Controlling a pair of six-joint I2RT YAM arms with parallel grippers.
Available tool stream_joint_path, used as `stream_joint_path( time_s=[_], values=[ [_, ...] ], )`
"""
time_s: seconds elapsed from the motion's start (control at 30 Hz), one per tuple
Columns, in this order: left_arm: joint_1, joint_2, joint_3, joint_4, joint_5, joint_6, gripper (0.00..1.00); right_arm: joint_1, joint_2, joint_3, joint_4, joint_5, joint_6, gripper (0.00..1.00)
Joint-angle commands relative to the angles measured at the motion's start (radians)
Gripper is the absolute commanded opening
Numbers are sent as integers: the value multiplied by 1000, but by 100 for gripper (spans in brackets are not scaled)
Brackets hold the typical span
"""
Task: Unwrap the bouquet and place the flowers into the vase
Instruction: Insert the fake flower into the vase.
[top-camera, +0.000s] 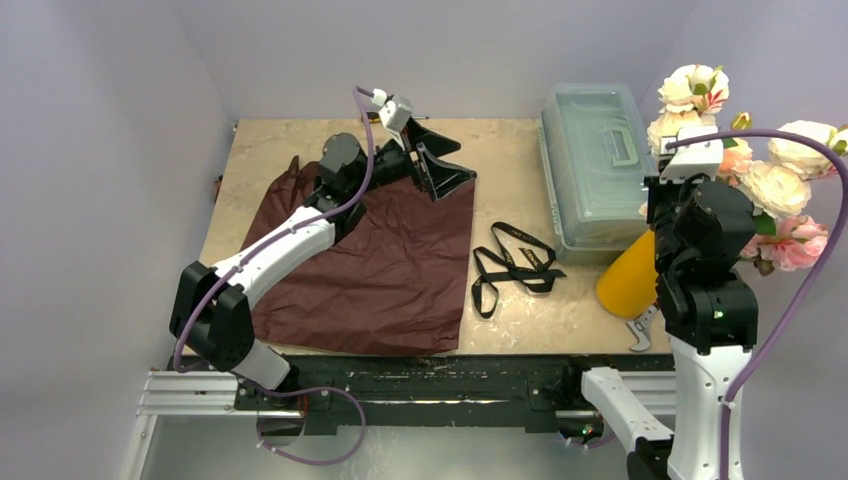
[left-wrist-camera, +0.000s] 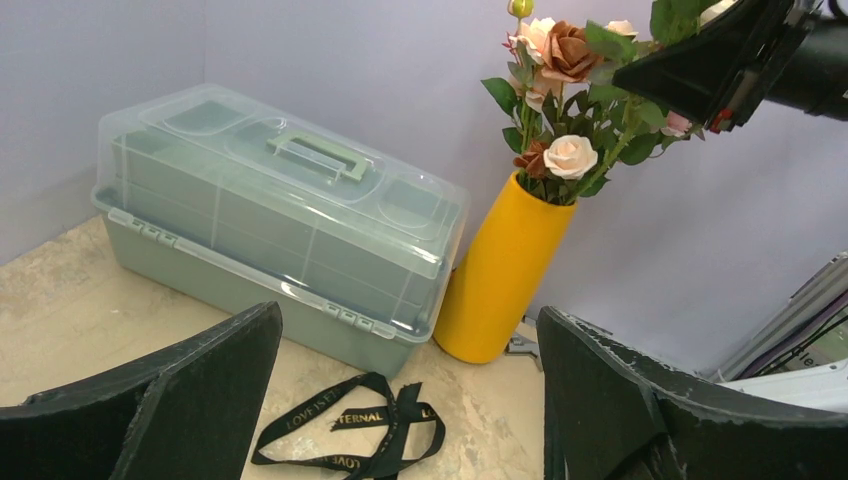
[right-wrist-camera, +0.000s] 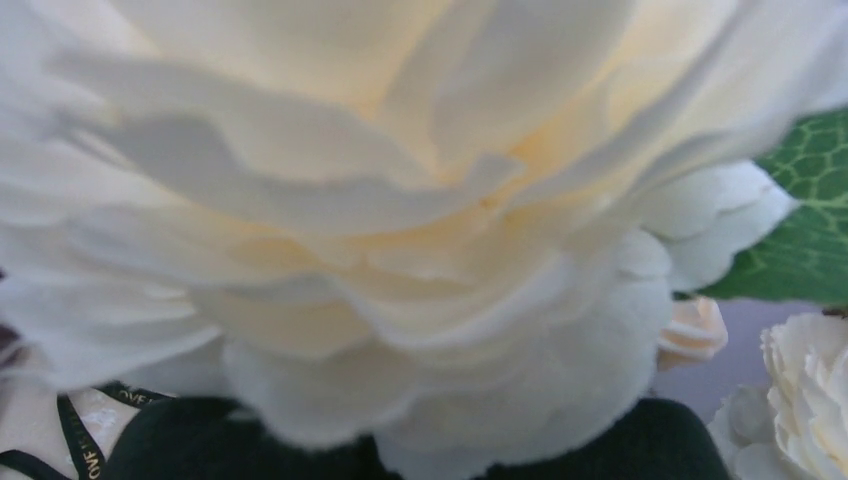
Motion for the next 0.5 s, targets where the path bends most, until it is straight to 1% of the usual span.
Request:
stream_joint_path(
  time_s=[0.0,0.3,0.47],
  values=[
    [7,11,53,35,6,-8,100,-10,-17,-71,7,57,57,0],
    [10,18,56,26,3,-8,100,-18,-11,-146,24,51,103,0],
    [14,19,52,19,0,-8,100,-27,-12,-178,24,44,98,0]
  ],
)
